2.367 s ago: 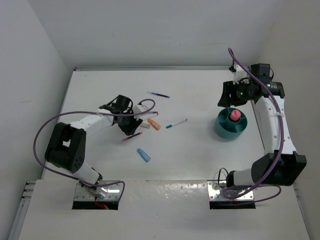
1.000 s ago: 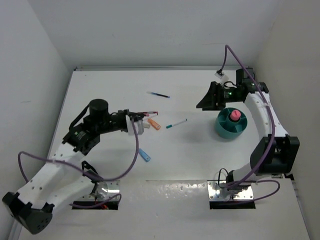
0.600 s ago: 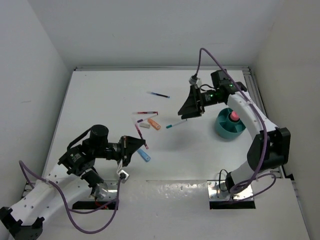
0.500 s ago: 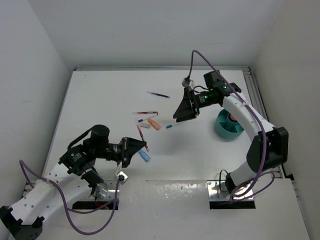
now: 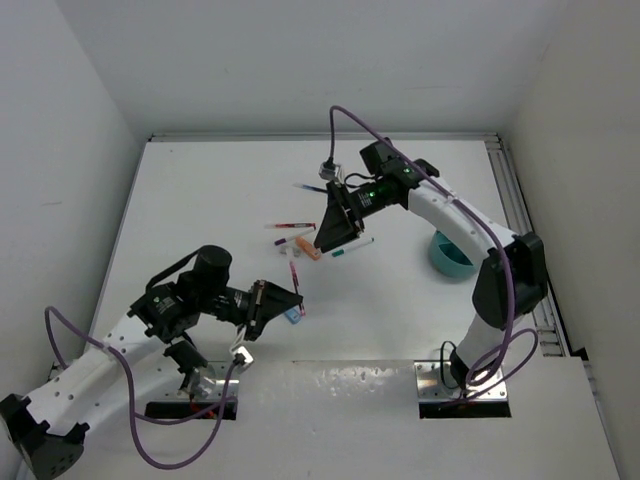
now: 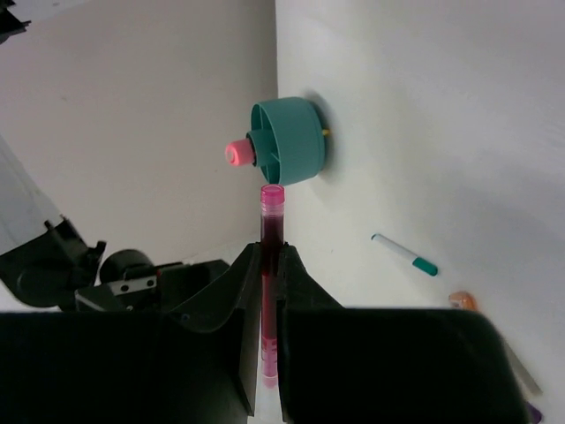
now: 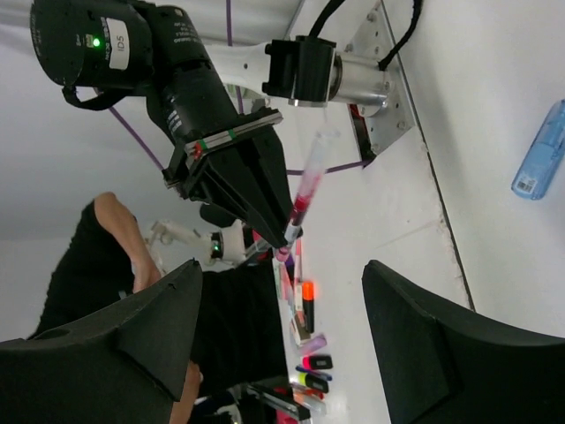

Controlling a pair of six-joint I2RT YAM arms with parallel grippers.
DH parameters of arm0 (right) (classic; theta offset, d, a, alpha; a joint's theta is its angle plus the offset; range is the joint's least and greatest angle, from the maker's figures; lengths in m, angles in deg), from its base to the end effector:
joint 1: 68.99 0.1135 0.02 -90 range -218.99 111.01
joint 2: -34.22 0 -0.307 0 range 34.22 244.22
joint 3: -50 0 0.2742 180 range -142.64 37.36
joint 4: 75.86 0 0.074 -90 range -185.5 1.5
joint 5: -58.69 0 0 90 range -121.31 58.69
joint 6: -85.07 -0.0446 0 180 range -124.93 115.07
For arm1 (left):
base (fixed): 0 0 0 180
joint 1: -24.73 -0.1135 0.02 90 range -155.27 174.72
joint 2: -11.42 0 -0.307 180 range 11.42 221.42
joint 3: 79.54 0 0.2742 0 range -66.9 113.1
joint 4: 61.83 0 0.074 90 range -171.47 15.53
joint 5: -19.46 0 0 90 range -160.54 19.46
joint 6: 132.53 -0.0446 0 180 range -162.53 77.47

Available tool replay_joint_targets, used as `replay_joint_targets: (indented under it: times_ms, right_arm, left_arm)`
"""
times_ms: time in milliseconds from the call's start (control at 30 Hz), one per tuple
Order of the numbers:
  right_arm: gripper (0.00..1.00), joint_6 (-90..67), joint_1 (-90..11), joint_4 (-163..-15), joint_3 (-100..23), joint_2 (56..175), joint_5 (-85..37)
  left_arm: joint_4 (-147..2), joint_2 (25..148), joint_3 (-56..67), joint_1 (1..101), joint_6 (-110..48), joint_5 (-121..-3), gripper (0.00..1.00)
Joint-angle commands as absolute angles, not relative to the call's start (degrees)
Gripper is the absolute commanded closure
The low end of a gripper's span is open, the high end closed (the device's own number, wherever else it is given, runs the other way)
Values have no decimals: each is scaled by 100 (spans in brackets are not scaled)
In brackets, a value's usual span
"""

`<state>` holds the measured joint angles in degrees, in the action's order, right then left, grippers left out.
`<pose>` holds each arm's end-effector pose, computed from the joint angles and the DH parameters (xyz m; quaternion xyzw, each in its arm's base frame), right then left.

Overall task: Sort the stationery into containers
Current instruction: Pick up the pen from the center of the board.

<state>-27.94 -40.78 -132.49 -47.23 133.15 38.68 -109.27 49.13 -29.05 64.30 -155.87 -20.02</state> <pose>0.3226 0.2206 0.3327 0.1921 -0.7802 -0.5942 0.0369 0.0773 -0.1085 0.3037 0.8251 -0.0051 -0.0502 0.5627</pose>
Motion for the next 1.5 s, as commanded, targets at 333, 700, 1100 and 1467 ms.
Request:
replay_joint_targets:
  times_ms: [333, 700, 1100, 1467]
  right_arm:
    - [29, -2576, -3594, -13306, -5114, 13661, 3461]
    - [36, -2225, -3366, -13605, -5545, 13933, 2977]
    - [70, -1944, -3023, -13868, -5606, 13881, 2951]
    - [100, -1715, -3618, -14036, -5852, 13688, 2714]
  left_arm:
    - [-10962, 5352, -2559, 6691, -19493, -1438, 100]
    - [-10672, 5431, -2664, 6832, -19388, -1455, 100]
    - [-10303, 5589, -2858, 6841, -19748, -1807, 100]
    - [-9699, 5151, -3191, 6841, -18933, -1824, 2]
